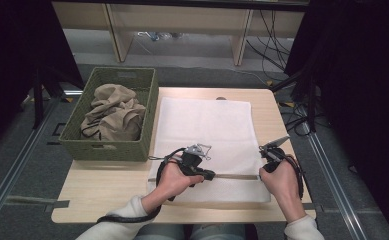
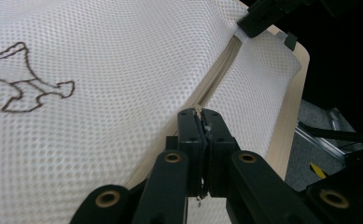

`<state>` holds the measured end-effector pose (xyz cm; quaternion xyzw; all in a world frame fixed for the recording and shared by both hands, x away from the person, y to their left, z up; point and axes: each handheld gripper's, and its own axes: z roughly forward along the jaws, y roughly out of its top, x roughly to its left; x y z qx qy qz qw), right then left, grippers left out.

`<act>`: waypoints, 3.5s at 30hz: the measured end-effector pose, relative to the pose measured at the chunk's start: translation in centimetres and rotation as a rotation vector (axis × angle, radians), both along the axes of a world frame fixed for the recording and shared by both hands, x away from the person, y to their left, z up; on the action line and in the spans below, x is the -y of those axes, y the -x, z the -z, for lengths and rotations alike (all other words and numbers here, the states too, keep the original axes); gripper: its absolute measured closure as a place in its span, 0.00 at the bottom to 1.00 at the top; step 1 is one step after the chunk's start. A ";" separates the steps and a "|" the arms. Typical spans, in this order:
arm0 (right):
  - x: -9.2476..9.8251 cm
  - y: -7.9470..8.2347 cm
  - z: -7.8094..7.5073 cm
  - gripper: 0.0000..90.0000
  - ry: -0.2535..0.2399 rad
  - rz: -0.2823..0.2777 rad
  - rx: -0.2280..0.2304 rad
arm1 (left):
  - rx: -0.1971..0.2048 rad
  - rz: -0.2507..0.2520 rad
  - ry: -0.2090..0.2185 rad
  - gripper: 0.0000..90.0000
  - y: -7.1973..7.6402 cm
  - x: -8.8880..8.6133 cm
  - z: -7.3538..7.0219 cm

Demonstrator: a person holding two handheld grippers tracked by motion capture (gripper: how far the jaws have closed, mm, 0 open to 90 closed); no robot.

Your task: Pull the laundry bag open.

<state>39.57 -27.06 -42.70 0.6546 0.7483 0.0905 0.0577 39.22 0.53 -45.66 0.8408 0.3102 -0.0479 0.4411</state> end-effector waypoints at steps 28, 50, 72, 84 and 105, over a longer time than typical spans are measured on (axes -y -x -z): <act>0.0 -0.1 0.1 0.94 -0.017 -0.004 -0.008 | -0.014 -0.026 0.008 0.97 0.0 -2.7 0.0; 0.5 -0.2 0.5 0.94 0.026 -0.005 -0.001 | -0.024 -0.065 0.006 0.97 0.3 -5.2 -0.2; 0.4 -0.2 0.5 0.94 0.037 0.007 -0.001 | -0.022 -0.085 0.000 0.97 0.9 -7.2 -0.2; 0.2 -0.4 0.6 0.94 0.019 0.025 -0.008 | -0.031 -0.105 0.004 0.97 1.1 -8.8 -0.1; 0.1 -0.4 0.8 0.94 0.011 0.027 -0.024 | -0.046 -0.142 0.003 0.97 1.4 -10.5 0.2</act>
